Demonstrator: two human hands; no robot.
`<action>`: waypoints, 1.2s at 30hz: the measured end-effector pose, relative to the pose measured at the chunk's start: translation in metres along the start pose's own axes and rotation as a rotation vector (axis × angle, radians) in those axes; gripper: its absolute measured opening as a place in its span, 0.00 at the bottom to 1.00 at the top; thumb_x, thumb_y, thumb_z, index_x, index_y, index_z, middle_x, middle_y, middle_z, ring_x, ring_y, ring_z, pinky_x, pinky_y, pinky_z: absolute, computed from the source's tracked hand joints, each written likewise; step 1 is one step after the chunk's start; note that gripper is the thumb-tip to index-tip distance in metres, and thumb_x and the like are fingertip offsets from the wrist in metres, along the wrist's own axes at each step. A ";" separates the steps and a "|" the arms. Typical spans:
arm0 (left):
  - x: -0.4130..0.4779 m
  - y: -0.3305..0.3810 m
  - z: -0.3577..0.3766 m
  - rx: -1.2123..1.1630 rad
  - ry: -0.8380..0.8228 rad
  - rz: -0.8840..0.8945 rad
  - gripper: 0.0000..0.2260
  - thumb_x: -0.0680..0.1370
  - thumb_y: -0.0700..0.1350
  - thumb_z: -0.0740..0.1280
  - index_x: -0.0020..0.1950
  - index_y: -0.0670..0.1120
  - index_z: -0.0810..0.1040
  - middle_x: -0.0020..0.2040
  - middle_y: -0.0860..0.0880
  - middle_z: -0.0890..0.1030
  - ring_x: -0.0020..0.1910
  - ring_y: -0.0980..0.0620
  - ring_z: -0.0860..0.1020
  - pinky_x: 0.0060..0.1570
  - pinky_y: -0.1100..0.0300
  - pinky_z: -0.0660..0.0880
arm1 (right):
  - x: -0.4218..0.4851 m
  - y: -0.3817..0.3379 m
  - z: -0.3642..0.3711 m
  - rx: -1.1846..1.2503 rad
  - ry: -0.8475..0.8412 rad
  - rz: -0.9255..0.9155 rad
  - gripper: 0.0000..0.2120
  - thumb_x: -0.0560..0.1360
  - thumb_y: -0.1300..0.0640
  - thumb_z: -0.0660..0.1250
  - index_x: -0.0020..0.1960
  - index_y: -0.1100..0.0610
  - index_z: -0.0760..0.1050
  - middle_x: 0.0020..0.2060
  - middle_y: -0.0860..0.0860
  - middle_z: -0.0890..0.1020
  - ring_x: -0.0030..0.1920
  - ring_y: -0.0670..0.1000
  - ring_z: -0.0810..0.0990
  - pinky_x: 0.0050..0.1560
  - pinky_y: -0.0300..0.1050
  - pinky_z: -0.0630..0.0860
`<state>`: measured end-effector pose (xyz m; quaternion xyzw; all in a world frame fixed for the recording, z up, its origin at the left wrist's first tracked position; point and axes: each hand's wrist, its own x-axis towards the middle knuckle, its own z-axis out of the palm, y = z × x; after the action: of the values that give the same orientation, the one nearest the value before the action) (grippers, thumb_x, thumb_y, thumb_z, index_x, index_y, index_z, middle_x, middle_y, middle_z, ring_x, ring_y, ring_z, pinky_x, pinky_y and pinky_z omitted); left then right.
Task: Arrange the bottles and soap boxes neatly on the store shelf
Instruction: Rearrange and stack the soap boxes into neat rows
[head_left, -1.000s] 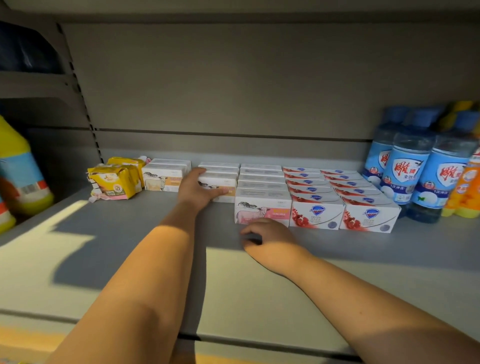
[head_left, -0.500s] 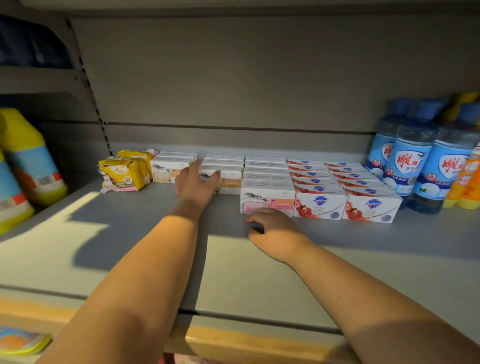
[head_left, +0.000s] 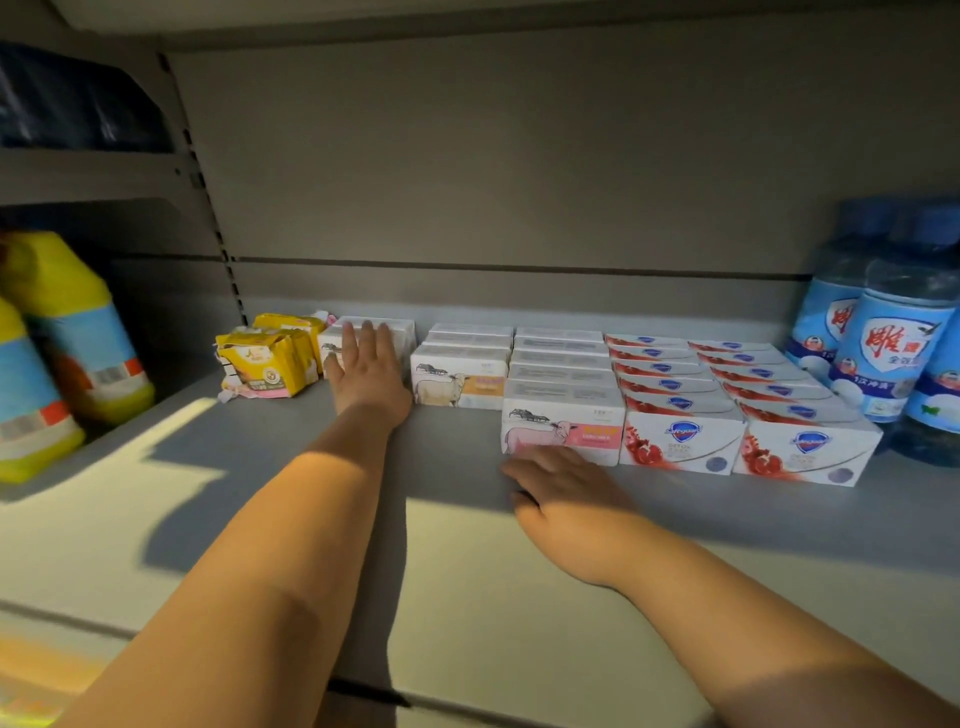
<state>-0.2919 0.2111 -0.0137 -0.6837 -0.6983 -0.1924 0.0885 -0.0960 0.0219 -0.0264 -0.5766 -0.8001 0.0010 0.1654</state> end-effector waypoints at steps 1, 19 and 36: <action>0.006 0.001 0.002 0.014 0.009 0.004 0.37 0.77 0.49 0.61 0.78 0.47 0.41 0.78 0.47 0.42 0.76 0.44 0.36 0.72 0.43 0.43 | 0.001 0.002 0.002 0.001 0.003 -0.012 0.18 0.79 0.53 0.53 0.69 0.49 0.66 0.69 0.44 0.66 0.68 0.47 0.60 0.66 0.39 0.56; -0.033 -0.007 -0.029 -0.138 0.159 -0.188 0.19 0.72 0.43 0.65 0.64 0.49 0.73 0.70 0.44 0.63 0.72 0.40 0.54 0.70 0.39 0.45 | 0.005 0.002 -0.001 0.113 0.004 0.069 0.20 0.76 0.52 0.59 0.68 0.47 0.70 0.68 0.43 0.70 0.68 0.47 0.64 0.67 0.38 0.58; -0.135 0.084 -0.121 -1.616 0.078 -0.237 0.09 0.74 0.50 0.70 0.41 0.50 0.71 0.39 0.49 0.78 0.39 0.48 0.78 0.41 0.54 0.78 | -0.022 0.000 -0.023 0.415 -0.118 0.130 0.21 0.76 0.52 0.63 0.68 0.45 0.67 0.68 0.46 0.70 0.65 0.49 0.70 0.65 0.45 0.68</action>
<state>-0.2189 0.0390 0.0562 -0.4511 -0.4082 -0.6682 -0.4282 -0.0836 -0.0032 -0.0104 -0.5796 -0.7521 0.2102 0.2328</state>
